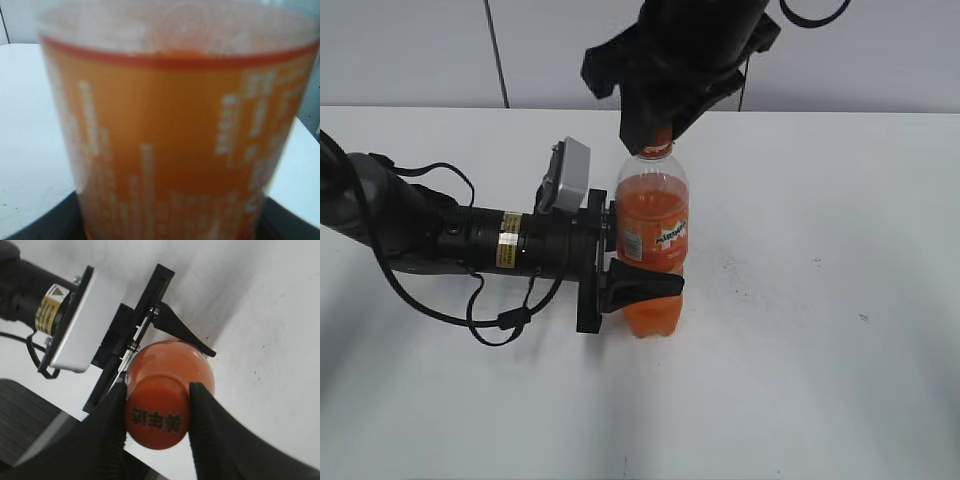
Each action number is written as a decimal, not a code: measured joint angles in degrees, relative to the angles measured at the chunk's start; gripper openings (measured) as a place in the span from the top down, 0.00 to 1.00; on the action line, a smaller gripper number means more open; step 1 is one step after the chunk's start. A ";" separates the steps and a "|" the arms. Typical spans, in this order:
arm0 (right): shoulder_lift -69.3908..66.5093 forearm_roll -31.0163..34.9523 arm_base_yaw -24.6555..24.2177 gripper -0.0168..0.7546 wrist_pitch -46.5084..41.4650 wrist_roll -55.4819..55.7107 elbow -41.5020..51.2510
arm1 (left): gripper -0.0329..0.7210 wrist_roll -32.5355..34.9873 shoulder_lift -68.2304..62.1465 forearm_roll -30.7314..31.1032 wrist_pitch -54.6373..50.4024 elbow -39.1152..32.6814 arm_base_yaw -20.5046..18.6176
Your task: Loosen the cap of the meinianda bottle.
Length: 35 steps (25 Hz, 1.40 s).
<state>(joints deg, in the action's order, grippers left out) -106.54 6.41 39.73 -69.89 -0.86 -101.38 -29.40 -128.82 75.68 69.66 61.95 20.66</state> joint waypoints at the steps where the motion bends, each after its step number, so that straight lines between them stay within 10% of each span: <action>1: 0.00 0.37 0.00 0.61 0.00 -3.97 0.00 | 0.42 0.00 0.00 0.05 0.00 0.00 0.00; 11: 0.00 -0.84 0.00 0.62 0.36 -35.79 0.00 | 0.42 0.06 0.00 -0.45 -0.23 0.00 -0.04; 35: 2.04 -1.78 0.06 0.63 -0.36 -45.65 0.63 | 0.42 -0.04 0.00 0.28 -0.37 0.04 0.12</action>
<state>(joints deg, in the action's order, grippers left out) -104.50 4.62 39.79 -70.25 -46.50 -100.75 -29.44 -128.82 75.95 69.29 61.99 20.78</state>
